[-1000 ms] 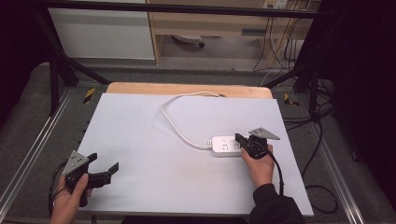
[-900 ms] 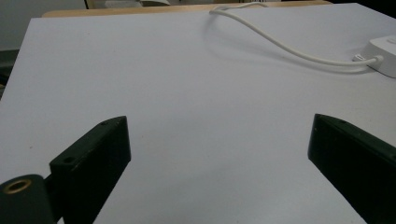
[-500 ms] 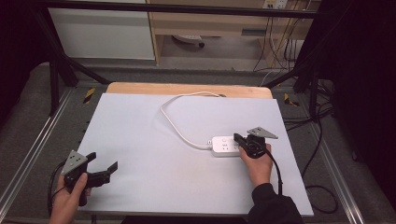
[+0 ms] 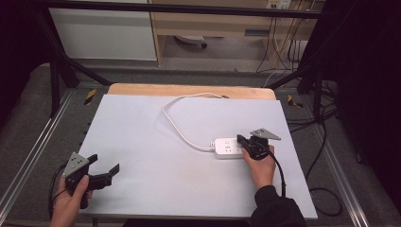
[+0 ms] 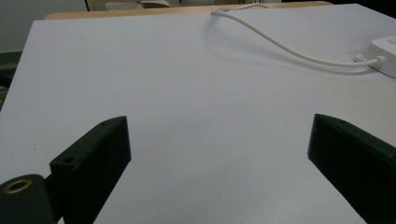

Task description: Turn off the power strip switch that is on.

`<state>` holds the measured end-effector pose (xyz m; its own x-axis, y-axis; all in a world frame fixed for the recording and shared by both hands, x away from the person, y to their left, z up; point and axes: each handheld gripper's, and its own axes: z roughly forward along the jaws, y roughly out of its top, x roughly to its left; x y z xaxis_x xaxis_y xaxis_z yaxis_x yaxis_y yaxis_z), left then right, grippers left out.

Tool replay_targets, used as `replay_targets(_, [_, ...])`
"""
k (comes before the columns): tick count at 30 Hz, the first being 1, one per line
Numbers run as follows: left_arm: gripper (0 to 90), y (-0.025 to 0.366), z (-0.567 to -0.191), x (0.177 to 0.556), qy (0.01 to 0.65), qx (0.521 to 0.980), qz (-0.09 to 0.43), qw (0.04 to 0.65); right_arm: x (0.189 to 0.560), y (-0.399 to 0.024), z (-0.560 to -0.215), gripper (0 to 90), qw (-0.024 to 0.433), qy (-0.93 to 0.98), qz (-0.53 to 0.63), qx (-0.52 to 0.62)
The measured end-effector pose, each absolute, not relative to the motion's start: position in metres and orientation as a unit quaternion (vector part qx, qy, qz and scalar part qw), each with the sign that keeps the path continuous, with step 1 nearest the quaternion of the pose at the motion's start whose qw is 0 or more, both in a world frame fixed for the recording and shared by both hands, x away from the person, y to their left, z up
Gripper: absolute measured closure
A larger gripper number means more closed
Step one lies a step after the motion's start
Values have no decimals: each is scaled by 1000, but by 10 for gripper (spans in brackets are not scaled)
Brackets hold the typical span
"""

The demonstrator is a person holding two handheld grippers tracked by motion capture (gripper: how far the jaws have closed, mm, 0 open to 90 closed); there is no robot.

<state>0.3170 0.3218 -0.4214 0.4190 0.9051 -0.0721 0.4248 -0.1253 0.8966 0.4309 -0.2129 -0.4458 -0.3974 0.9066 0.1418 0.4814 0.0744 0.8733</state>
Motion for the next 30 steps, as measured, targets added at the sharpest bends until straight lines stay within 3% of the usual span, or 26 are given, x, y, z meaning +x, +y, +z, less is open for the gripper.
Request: replay_targets(30, [57, 322, -421, 316, 472, 704, 258, 463, 431, -212, -450, 900, 224, 698, 458, 504])
